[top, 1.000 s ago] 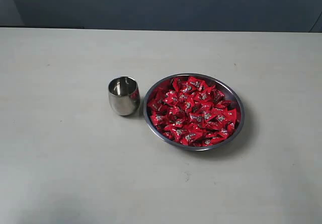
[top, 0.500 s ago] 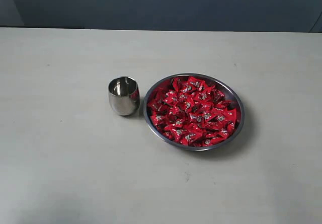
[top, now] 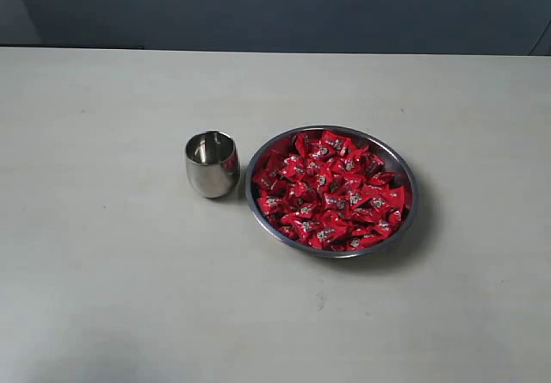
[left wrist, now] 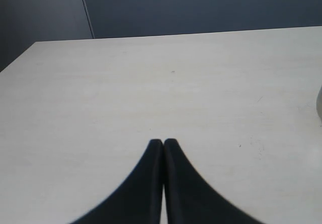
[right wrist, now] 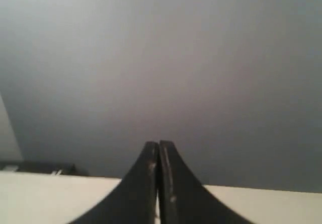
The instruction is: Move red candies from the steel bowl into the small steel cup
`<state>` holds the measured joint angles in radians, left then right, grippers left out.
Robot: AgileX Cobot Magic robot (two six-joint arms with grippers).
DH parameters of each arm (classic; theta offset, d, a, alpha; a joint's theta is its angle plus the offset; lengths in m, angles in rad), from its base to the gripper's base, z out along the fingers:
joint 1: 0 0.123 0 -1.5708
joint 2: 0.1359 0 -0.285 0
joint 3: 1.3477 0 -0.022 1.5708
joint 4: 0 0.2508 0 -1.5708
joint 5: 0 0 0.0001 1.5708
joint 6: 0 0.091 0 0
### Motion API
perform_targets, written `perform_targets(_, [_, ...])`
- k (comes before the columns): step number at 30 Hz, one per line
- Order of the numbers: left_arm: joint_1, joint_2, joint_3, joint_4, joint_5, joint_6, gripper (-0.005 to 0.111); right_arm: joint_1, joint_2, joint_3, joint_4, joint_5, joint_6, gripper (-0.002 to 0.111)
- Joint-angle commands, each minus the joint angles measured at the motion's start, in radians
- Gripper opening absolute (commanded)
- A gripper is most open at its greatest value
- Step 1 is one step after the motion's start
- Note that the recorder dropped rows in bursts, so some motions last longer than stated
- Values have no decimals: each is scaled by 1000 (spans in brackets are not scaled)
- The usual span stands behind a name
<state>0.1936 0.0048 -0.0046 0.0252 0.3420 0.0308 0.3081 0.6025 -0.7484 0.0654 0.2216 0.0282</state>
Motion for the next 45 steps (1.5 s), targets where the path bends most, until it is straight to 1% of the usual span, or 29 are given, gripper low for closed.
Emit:
perform_targets(1, [-7,-5,5,2,-8,-1,0,88,145,-19,14,20,-74,-1])
perform_targets(7, [-7,-5,5,2,-8,-1,0,95,322,-19,10,46,-77,-1])
perform_targets(11, [-7,-5,5,2,-8,-1,0,95,416,-19,-8,30,-82,-1])
perform_targets(15, [-7,-5,5,2,-8,-1,0,95,507,-19,-105,-65,-82,-1])
perform_targets(20, [-7,-5,5,2,-8,-1,0,95,590,-19,-146,-259,-84,-1])
perform_targets(23, [-7,-5,5,2,-8,-1,0,95,609,-19,-143,-309,-82,-1])
perform_targets(26, [-7,-5,5,2,-8,-1,0,95,612,-19,-139,-318,-82,-1])
perform_targets(27, [-7,-5,5,2,-8,-1,0,95,610,-19,-124,-309,-82,-1])
perform_targets(32, [-7,-5,5,2,-8,-1,0,95,608,-19,6,-110,-77,-1])
perform_targets(39, [-7,-5,5,2,-8,-1,0,95,608,-19,155,98,-102,-1])
perform_targets(41, [-7,-5,5,2,-8,-1,0,95,612,-59,184,172,-168,-1])
perform_targets(45, [-7,-5,5,2,-8,-1,0,95,676,-189,251,320,-229,-1])
